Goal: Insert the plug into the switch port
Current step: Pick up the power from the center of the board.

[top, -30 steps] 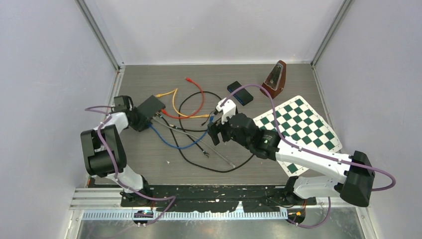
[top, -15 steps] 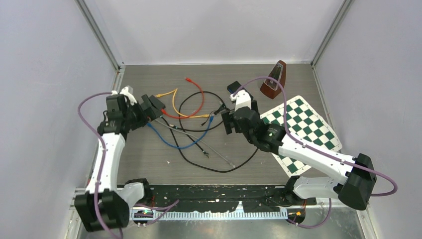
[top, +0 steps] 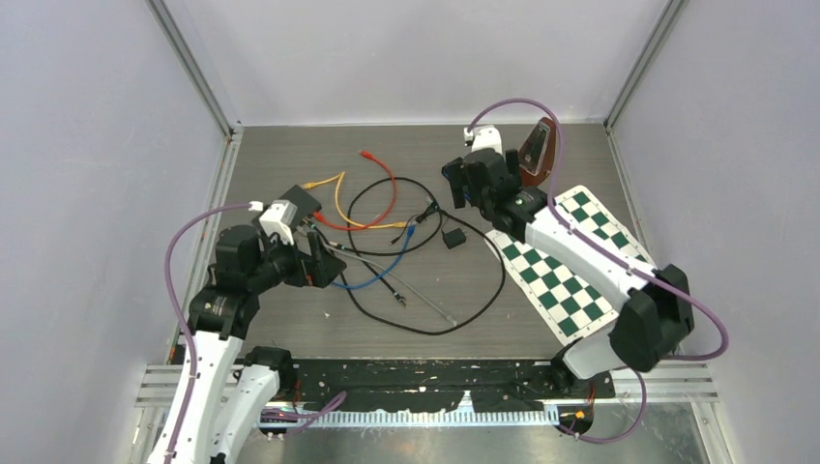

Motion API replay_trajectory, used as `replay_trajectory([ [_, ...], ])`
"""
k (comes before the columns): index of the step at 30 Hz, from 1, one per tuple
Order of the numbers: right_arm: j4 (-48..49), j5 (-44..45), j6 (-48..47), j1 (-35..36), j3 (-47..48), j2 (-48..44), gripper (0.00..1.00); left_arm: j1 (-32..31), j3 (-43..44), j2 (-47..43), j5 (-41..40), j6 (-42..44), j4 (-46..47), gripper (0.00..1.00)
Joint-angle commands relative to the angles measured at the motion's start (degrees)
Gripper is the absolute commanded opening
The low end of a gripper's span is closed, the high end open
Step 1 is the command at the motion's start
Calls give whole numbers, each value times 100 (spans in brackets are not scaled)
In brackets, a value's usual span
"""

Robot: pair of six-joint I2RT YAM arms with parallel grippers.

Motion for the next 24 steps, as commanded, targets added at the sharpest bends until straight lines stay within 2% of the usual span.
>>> replay_trajectory([
  [1, 166, -745, -573, -590, 550, 588, 100, -83, -430, 164, 523, 151, 254, 100],
  [3, 346, -1527, -911, -869, 619, 827, 100, -87, -569, 219, 277, 128, 256, 100],
  [5, 375, -1934, -1190, -1117, 781, 1126, 98, -91, -550, 244, 259, 122, 170, 100],
  [10, 361, -2418, -1787, -1307, 1038, 1942, 97, -245, -593, 177, -249, 45, 56, 99],
  [12, 260, -2675, -1946, -1393, 1377, 2327, 98, -438, -575, 166, -697, -16, -15, 99],
  [17, -384, -2976, -2123, -1601, 3036, 3452, 98, -1009, -554, 38, -1784, -102, -327, 100],
  [21, -1132, -3235, -2194, -1735, 4291, 4372, 98, -1027, -745, -591, -2058, -115, -192, 99],
  [24, -1338, -3540, -2221, -1822, 4768, 4821, 97, -1027, -828, -879, -1992, -110, -85, 99],
])
